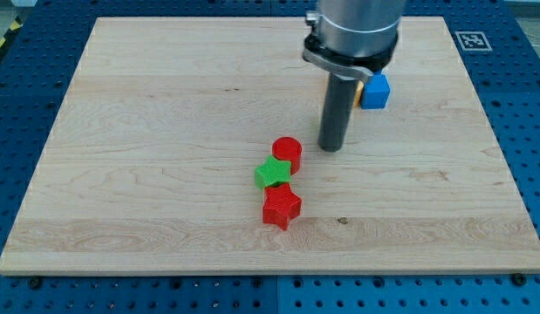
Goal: Place the green circle to the bottom of the yellow heart
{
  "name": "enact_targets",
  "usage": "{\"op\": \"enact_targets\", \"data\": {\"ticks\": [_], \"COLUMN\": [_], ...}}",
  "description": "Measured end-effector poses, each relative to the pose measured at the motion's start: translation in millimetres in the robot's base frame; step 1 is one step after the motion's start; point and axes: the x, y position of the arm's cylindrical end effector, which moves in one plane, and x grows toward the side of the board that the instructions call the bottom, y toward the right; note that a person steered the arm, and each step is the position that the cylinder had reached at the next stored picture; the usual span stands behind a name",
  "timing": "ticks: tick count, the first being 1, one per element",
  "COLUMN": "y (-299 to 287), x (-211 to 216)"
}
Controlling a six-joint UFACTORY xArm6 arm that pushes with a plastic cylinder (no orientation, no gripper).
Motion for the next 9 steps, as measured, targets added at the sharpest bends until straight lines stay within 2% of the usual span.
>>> {"op": "enact_targets", "data": {"ticks": [1, 3, 6, 9], "y": [-7.8, 18.9, -3.7, 33.5], "x": [-0.8, -4.2, -15.6, -19.4]}}
